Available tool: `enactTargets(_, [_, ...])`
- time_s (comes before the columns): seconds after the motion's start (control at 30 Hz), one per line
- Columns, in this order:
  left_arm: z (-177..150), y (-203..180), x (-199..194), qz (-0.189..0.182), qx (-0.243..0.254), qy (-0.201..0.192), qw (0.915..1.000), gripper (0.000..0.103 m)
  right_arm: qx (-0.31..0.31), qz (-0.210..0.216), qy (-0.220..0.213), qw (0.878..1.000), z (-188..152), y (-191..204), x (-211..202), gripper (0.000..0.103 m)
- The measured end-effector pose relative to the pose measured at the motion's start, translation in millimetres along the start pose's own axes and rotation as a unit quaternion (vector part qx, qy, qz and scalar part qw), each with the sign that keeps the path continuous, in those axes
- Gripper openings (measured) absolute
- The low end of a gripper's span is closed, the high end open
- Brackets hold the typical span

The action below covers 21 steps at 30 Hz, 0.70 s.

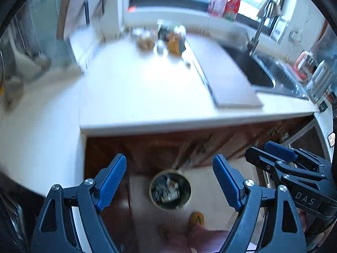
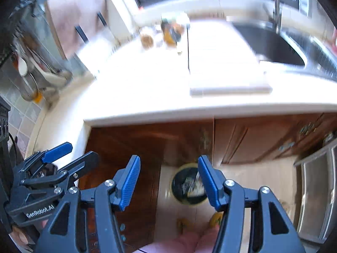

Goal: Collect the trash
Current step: 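Raise both grippers back up to the counter trash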

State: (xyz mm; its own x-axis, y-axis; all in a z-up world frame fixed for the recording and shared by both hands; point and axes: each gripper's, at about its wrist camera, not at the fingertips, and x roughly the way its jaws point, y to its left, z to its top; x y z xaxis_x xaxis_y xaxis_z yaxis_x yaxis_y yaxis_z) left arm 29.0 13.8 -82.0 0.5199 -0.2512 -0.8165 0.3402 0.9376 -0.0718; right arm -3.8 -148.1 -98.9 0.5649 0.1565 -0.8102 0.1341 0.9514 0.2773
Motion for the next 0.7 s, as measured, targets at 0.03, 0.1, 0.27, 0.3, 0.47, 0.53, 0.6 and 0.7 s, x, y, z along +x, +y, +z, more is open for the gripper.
enactTargets(0.03, [8, 0, -8, 0.003, 0.004, -0.012, 0.9999, 0.083, -0.001, -0.001, -0.011, 1.0, 6, 1, -6, 0.058])
enactTargets(0.1, [21, -1, -19, 0.007, 0.009, -0.028, 0.9995, 0.083, -0.003, 0.001, -0.035, 0.999, 19, 6, -19, 0.058])
enactTargets(0.27, [54, 2, -38, 0.011, 0.013, -0.068, 0.9975, 0.087, -0.011, 0.005, -0.074, 0.997, 51, 15, -47, 0.058])
enactTargets(0.3, [60, 1, -41, 0.012, 0.013, -0.074, 0.9971, 0.087, -0.012, 0.006, -0.078, 0.997, 56, 16, -49, 0.058])
enactTargets(0.47, [97, 4, -42, 0.025, 0.0, -0.1, 0.9946, 0.088, -0.03, 0.009, -0.097, 0.995, 88, 23, -51, 0.06])
enactTargets(0.53, [113, 7, -38, 0.029, -0.007, -0.106, 0.9939, 0.088, -0.037, 0.013, -0.1, 0.994, 105, 22, -47, 0.06])
enactTargets(0.6, [131, 9, -30, 0.038, -0.012, -0.11, 0.9932, 0.088, -0.043, 0.016, -0.099, 0.994, 124, 20, -39, 0.061])
enactTargets(0.7, [158, 14, -13, 0.05, -0.023, -0.115, 0.9918, 0.088, -0.056, 0.028, -0.095, 0.994, 154, 15, -25, 0.061])
